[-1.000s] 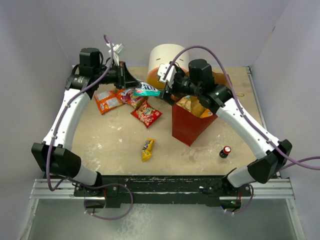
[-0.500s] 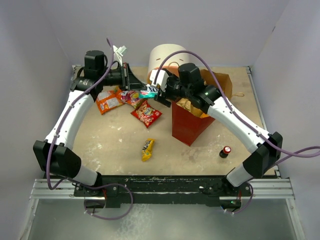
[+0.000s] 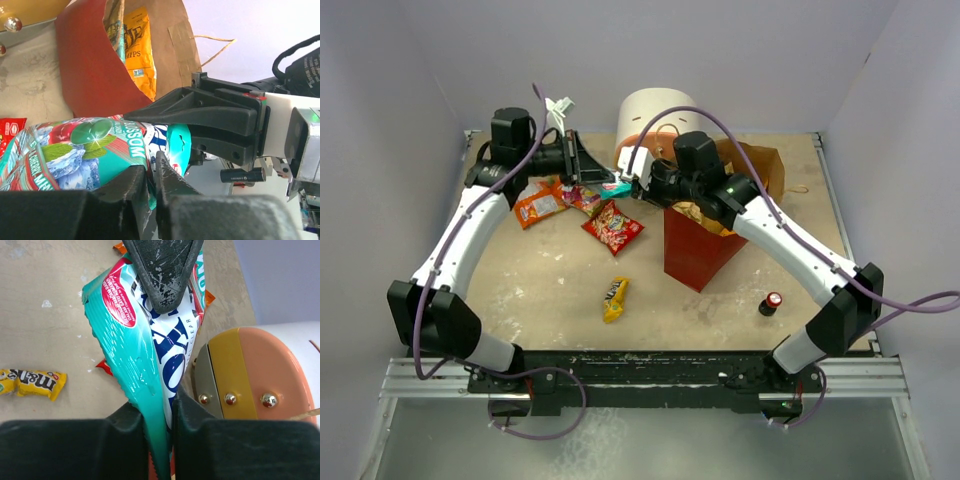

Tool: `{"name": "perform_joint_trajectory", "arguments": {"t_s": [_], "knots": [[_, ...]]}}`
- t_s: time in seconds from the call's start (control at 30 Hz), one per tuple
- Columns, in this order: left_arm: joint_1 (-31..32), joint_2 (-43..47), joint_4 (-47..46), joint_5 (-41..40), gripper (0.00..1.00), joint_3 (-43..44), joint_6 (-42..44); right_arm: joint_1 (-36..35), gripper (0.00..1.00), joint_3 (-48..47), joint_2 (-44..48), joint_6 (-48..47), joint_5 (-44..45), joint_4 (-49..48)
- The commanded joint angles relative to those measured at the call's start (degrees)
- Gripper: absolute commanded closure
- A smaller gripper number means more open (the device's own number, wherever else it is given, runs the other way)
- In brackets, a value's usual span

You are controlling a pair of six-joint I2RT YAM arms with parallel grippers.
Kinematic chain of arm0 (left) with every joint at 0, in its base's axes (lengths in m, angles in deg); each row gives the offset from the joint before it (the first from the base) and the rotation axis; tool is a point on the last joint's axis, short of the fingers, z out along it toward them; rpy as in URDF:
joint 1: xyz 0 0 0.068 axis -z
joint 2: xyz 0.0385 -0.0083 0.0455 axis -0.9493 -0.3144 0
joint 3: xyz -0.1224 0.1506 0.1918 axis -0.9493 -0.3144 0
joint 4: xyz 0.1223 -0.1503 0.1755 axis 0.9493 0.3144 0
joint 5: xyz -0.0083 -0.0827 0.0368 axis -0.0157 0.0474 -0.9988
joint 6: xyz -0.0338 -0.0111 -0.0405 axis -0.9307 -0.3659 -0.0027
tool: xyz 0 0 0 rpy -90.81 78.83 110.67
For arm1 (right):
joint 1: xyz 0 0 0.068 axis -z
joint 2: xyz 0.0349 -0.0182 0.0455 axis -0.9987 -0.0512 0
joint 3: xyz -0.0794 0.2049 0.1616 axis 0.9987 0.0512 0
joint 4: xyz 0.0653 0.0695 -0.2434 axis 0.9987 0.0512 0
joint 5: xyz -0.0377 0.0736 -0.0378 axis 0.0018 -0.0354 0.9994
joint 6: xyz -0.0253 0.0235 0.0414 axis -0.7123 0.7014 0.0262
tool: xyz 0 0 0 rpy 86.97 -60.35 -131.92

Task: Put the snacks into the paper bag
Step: Pick up the snack from the center of the board.

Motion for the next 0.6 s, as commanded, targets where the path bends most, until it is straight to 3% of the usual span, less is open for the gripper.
{"name": "perform_joint_trajectory", "arguments": {"t_s": [0.0, 0.33, 0.57], "knots": [[-0.21, 4.35, -4.99, 2.72, 0.8, 0.68, 1.13, 0.05, 1.0, -1.6, 3.99, 0.18, -1.3, -2.45], [-4.8, 7.42, 4.12, 1.22, 0.27, 9.05, 15.27, 2.91, 1.0, -5.4, 8.88, 2.22, -6.09, 3.51], [-8.47, 8.35, 14.94, -4.1, 0.15, 17.68, 29.41, 15.72, 1.0, -3.77, 19.56, 7.65, -12.88, 3.59]]}}
